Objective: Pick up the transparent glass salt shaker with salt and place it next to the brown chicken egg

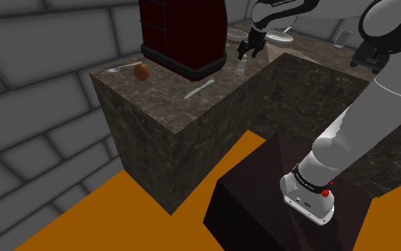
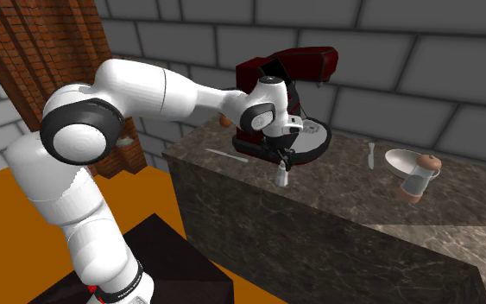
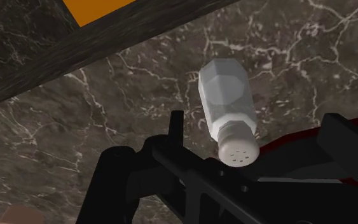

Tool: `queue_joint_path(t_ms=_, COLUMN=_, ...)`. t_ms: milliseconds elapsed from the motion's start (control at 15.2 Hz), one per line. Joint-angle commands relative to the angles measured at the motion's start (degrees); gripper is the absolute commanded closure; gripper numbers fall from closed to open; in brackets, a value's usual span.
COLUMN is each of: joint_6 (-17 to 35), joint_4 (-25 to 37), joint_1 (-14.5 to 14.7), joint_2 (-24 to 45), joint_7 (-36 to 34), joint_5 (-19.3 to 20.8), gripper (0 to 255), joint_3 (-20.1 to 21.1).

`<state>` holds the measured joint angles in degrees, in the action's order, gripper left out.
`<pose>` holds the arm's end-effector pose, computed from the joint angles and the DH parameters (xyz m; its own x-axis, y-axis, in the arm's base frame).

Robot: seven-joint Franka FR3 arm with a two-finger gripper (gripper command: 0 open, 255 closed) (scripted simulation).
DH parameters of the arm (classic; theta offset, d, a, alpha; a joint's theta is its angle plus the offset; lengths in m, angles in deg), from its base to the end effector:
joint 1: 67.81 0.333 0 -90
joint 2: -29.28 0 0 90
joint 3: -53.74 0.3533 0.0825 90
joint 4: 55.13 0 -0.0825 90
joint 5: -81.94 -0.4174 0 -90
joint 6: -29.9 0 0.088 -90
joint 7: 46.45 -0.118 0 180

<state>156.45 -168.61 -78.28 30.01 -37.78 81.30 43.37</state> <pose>0.5729 -0.2172 0.4930 0.9546 -0.2086 0.2126 -0.2186 -0.9755 0.0244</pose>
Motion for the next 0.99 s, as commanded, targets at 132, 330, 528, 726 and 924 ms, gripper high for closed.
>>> queue_joint_path(t_ms=132, joint_6=2.48, joint_4=-0.09, joint_1=-0.2, joint_2=2.37, joint_7=0.46, joint_5=-0.53, gripper=0, joint_3=-0.15)
queue_joint_path(t_ms=330, joint_6=4.46, joint_4=-0.77, joint_1=-0.25, joint_2=3.69, joint_7=0.7, joint_5=-0.88, gripper=0, joint_3=-0.14)
queue_joint_path(t_ms=528, joint_6=4.84, joint_4=-0.89, joint_1=-0.26, joint_2=3.95, joint_7=0.75, joint_5=-0.96, gripper=0, joint_3=-0.14)
queue_joint_path(t_ms=726, joint_6=4.84, joint_4=-0.89, joint_1=-0.26, joint_2=3.95, joint_7=0.75, joint_5=-0.96, gripper=0, joint_3=-0.14)
queue_joint_path(t_ms=924, joint_6=4.83, joint_4=-0.89, joint_1=-0.26, joint_2=3.95, joint_7=0.74, joint_5=-0.95, gripper=255, joint_3=-0.14)
